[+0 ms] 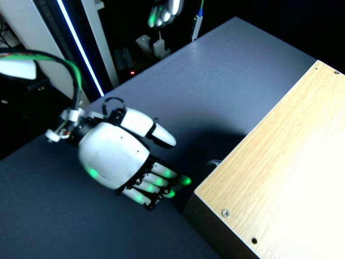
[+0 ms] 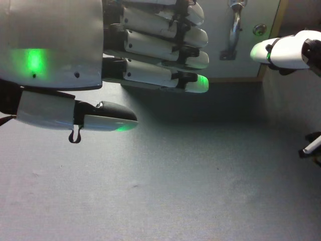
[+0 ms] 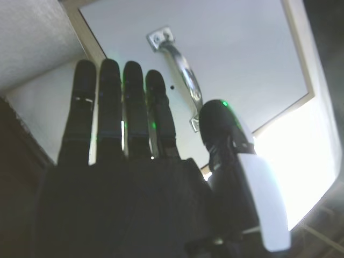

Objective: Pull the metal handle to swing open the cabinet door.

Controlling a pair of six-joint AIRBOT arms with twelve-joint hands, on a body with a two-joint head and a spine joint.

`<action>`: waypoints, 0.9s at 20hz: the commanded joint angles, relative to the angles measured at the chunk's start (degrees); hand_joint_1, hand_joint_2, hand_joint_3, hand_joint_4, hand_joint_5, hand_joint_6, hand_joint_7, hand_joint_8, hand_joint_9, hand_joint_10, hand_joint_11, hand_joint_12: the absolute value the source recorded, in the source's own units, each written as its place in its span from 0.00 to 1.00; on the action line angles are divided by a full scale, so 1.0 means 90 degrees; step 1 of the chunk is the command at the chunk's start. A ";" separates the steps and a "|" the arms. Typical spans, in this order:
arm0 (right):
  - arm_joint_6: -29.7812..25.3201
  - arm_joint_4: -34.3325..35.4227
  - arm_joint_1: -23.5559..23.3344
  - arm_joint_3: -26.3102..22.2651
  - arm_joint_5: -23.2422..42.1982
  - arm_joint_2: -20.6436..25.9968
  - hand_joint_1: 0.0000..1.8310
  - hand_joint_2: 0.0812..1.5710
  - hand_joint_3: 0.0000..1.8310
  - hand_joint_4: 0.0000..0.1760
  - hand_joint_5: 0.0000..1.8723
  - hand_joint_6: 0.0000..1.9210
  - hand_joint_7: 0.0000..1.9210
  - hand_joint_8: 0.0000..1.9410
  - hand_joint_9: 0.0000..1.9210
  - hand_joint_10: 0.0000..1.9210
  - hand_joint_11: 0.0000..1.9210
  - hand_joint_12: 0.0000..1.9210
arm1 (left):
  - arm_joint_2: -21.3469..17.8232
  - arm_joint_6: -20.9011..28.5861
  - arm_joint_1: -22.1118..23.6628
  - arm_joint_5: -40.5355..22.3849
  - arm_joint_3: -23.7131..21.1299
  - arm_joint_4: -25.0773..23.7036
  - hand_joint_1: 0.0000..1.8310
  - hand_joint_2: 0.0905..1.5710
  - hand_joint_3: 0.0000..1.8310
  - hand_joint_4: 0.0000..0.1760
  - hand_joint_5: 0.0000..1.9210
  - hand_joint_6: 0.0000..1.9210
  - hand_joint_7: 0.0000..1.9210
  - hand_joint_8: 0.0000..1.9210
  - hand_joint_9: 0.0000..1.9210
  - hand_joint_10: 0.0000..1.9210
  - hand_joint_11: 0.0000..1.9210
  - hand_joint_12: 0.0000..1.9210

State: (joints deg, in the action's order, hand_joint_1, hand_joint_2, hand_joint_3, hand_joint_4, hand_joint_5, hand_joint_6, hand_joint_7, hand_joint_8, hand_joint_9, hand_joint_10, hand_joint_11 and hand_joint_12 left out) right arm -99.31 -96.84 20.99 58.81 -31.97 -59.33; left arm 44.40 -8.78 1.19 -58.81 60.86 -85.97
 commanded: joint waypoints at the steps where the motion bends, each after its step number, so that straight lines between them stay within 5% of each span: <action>1: -0.0083 -0.0206 -0.0134 0.0067 -0.0400 0.0012 0.00 1.00 0.05 0.00 0.19 0.00 0.20 0.00 0.18 0.00 0.00 0.47 | -0.0041 -0.0059 0.0061 -0.0158 -0.0002 0.0618 0.00 1.00 0.03 0.00 0.22 0.00 0.22 0.00 0.20 0.00 0.02 0.38; 18: -0.0552 0.0189 -0.0295 0.0430 -0.0497 -0.0407 0.00 1.00 0.06 0.00 0.19 0.00 0.19 0.00 0.18 0.00 0.00 0.47 | -0.0041 -0.0059 0.0061 -0.0158 -0.0002 0.0618 0.00 1.00 0.04 0.00 0.22 0.00 0.22 0.00 0.20 0.00 0.02 0.39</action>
State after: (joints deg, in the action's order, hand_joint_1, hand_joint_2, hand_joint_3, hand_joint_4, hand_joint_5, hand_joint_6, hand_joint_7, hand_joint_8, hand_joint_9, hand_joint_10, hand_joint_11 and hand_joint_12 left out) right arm -103.50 -92.14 19.14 62.28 -34.28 -63.33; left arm 44.40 -8.80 1.19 -58.78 60.86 -85.97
